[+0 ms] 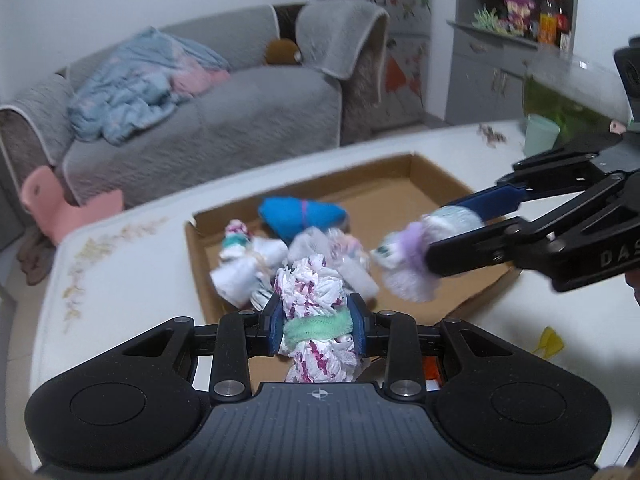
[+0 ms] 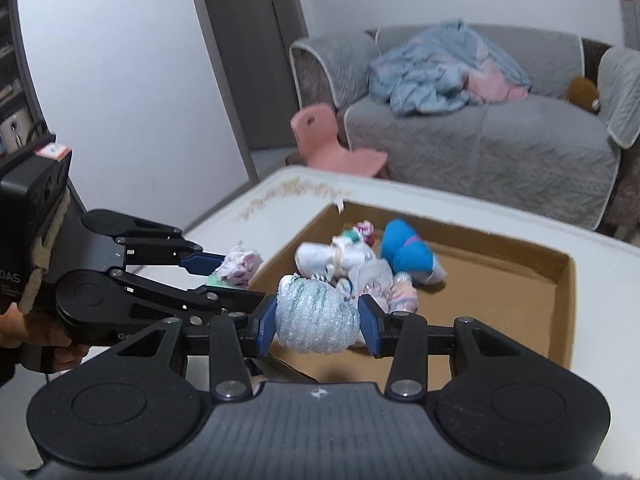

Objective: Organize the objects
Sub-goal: 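Carry both bundles over the box and lower them inside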

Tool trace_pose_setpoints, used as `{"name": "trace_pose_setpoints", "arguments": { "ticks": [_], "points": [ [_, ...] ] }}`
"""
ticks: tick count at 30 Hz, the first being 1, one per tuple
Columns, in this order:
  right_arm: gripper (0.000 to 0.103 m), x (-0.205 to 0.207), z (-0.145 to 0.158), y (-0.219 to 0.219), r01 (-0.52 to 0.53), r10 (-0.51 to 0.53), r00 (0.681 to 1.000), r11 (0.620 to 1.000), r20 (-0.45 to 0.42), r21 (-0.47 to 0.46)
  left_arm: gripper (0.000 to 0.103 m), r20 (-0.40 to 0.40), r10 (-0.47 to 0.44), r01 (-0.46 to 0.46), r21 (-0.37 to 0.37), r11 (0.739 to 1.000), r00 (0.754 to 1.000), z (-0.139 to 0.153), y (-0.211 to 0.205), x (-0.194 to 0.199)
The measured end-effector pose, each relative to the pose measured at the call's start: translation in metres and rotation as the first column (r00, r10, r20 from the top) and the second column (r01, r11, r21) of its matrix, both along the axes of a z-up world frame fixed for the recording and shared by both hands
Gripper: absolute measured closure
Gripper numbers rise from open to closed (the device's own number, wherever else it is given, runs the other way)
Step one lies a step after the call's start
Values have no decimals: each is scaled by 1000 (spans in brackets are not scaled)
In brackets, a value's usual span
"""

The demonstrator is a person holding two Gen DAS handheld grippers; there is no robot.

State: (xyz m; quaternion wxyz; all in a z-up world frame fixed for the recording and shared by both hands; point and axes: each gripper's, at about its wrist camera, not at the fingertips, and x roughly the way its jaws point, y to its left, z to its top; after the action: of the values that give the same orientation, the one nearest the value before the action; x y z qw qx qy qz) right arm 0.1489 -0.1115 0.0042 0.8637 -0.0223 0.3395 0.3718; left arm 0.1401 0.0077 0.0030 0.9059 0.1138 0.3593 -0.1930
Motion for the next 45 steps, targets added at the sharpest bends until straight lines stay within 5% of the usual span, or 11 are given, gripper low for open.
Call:
{"name": "trace_pose_setpoints", "arguments": {
  "ticks": [9,22,27,33,45],
  "points": [
    [63,15,-35,19,-19,14,995,999,-98,-49,64,-85,11,-6,63,998,996,-38,-2,23],
    [62,21,-53,49,-70,53,990,989,-127,-134,63,-78,80,-70,126,989,994,-64,2,32],
    [60,22,-53,47,-65,47,991,987,-126,-147,58,-59,90,-80,146,986,994,-63,0,29],
    [47,21,-49,41,-51,34,993,988,-116,-144,39,-24,103,-98,148,984,994,-56,0,22],
    [39,10,-34,40,-52,40,996,989,-82,-141,34,11,122,-122,89,988,993,-30,9,1]
  ]
}}
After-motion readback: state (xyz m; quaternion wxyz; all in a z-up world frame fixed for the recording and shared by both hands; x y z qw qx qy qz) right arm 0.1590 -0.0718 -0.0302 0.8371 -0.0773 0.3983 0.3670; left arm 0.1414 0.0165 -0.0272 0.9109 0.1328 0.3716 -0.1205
